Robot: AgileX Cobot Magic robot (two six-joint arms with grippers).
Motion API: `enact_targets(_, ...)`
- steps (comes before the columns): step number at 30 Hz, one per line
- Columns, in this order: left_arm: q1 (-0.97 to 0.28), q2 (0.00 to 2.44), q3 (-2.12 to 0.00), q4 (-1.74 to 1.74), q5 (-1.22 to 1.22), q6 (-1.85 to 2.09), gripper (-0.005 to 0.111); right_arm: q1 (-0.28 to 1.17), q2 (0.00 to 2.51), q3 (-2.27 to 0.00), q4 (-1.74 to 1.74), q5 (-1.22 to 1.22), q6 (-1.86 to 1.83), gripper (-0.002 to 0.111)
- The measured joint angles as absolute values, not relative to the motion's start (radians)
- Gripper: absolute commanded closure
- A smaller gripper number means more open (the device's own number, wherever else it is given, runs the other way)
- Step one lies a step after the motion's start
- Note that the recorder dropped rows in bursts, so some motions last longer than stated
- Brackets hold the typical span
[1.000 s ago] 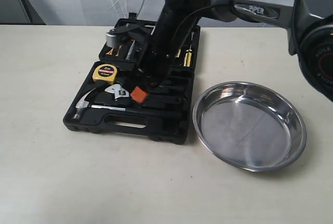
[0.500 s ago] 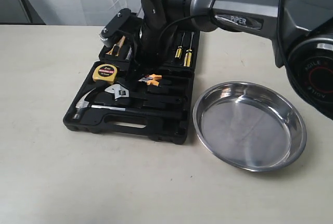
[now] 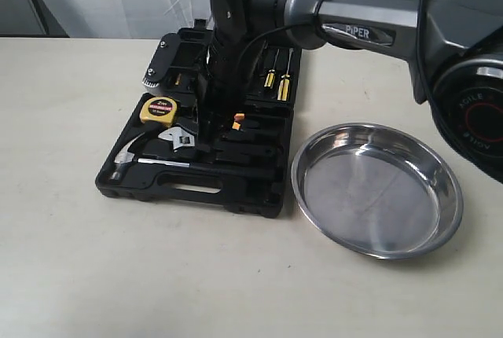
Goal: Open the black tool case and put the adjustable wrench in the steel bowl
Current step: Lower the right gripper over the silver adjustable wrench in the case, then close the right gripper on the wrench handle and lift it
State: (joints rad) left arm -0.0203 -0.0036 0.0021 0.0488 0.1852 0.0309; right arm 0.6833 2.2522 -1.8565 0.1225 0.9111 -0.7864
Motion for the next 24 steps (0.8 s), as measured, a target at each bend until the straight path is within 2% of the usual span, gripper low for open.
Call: enact_targets(24, -0.02, -0.004, 0.002, 0.049, 0.185, 0.031, 0.106, 0.691, 2.373, -1.858, 0.146, 0.805, -0.811, 0.072)
